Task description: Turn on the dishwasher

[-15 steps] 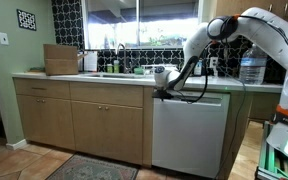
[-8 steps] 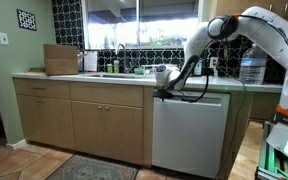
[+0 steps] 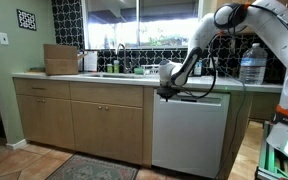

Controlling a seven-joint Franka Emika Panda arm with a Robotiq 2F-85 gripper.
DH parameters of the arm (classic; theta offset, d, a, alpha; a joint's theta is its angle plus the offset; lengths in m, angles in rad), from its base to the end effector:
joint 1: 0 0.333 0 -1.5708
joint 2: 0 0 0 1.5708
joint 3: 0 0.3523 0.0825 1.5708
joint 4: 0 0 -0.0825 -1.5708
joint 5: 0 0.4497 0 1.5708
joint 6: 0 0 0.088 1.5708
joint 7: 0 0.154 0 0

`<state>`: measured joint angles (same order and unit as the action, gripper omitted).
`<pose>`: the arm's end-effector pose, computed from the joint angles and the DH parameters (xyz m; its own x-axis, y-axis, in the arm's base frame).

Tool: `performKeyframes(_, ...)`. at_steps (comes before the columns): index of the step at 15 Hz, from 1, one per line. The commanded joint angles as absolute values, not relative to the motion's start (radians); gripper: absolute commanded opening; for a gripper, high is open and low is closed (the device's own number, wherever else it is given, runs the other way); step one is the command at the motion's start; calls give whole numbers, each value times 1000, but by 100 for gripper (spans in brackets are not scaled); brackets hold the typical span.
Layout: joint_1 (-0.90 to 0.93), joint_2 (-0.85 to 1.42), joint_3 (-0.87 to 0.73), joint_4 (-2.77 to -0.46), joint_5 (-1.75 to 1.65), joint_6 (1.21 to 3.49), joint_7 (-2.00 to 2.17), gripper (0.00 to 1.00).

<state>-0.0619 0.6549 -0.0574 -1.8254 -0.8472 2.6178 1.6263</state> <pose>0.7249 -0.0864 0.1183 0.4719 -0.7353 0.4864 -0.8522 -0.5219 0.0378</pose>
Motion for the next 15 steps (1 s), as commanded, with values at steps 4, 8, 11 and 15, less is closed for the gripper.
performKeyframes(4, -20, 463, -89, -2005, -601, 2593, 1388, 0)
performKeyframes(8, -25, 386, -93, -2053, -496, 2593, 1201, 40)
performKeyframes(11, -34, 332, -87, -2089, -390, 2592, 1007, 62)
performKeyframes(15, -38, 273, -85, -2129, -247, 2575, 803, 93)
